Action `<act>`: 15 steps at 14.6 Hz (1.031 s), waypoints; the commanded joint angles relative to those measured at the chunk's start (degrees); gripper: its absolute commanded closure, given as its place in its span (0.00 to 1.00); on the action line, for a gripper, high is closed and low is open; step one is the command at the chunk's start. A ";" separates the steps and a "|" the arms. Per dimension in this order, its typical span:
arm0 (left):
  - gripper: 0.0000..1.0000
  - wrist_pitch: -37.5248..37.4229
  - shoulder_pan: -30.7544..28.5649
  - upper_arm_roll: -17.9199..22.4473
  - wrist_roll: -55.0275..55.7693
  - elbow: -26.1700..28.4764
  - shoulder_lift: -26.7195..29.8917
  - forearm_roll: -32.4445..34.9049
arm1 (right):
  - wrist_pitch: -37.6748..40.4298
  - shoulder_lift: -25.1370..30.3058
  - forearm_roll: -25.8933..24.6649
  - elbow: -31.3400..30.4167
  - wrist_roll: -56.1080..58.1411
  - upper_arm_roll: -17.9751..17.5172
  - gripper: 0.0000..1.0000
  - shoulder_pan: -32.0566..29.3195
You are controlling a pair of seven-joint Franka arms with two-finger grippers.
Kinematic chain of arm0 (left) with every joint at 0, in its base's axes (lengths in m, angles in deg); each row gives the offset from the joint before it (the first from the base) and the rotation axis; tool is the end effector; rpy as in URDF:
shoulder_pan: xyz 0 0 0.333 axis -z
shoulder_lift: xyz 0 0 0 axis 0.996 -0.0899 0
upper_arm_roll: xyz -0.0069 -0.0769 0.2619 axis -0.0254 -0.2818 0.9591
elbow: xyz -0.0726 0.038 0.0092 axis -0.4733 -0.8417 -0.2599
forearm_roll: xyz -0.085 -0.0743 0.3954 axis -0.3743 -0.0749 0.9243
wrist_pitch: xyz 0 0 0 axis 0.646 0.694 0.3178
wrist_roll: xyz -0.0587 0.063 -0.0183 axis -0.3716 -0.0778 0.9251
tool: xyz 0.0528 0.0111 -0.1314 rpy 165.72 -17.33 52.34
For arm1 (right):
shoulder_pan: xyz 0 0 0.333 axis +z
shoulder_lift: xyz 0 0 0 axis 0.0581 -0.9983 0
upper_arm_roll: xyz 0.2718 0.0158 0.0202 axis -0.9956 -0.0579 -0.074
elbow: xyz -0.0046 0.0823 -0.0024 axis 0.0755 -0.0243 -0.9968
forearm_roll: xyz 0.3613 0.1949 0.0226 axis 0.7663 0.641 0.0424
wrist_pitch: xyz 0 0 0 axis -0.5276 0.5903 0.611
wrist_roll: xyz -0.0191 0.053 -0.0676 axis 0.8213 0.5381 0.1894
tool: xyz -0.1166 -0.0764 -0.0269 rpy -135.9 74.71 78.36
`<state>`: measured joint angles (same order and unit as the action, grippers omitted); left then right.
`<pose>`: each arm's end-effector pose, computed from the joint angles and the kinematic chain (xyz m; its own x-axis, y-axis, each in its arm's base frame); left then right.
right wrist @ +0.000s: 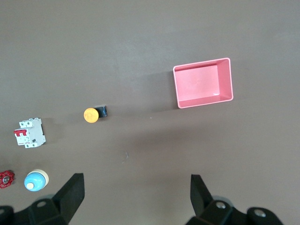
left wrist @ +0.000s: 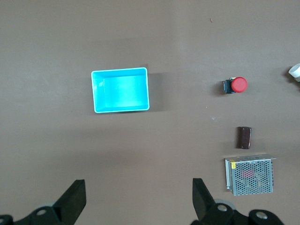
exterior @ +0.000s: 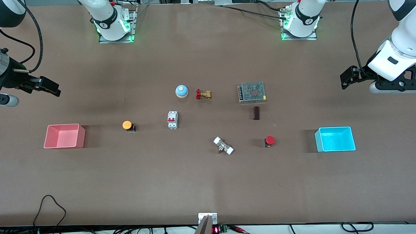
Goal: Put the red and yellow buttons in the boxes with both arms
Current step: 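Grasp the yellow button with the right gripper while the left gripper grasps the red button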
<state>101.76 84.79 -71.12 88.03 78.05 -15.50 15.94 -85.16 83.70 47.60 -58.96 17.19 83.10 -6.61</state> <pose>0.5794 -0.0393 0.4745 0.9992 -0.0296 0.0264 -0.0285 -0.9987 -0.0422 0.5859 0.0177 0.4872 0.9888 -0.1469 -0.0261 -0.1465 -0.9891 0.0165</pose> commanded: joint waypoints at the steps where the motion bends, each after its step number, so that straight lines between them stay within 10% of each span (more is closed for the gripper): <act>1: 0.00 -1.45 -0.66 -0.31 -1.36 -1.78 -0.76 -0.54 | 0.56 0.21 0.50 -0.28 0.59 -0.28 0.00 -0.14; 9: 0.00 -1.63 -0.66 -0.31 -1.19 -1.78 -0.76 -0.63 | -1.36 -5.41 0.85 -1.76 0.50 -1.95 0.00 0.38; 15: 0.00 -1.63 1.88 -0.49 -1.10 -2.57 -8.55 -0.98 | -18.49 -13.13 -1.95 -8.19 0.33 -8.01 0.00 1.60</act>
<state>101.13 85.25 -71.32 87.85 78.06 -18.80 15.77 -100.35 72.59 47.31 -66.13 17.20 76.64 -5.73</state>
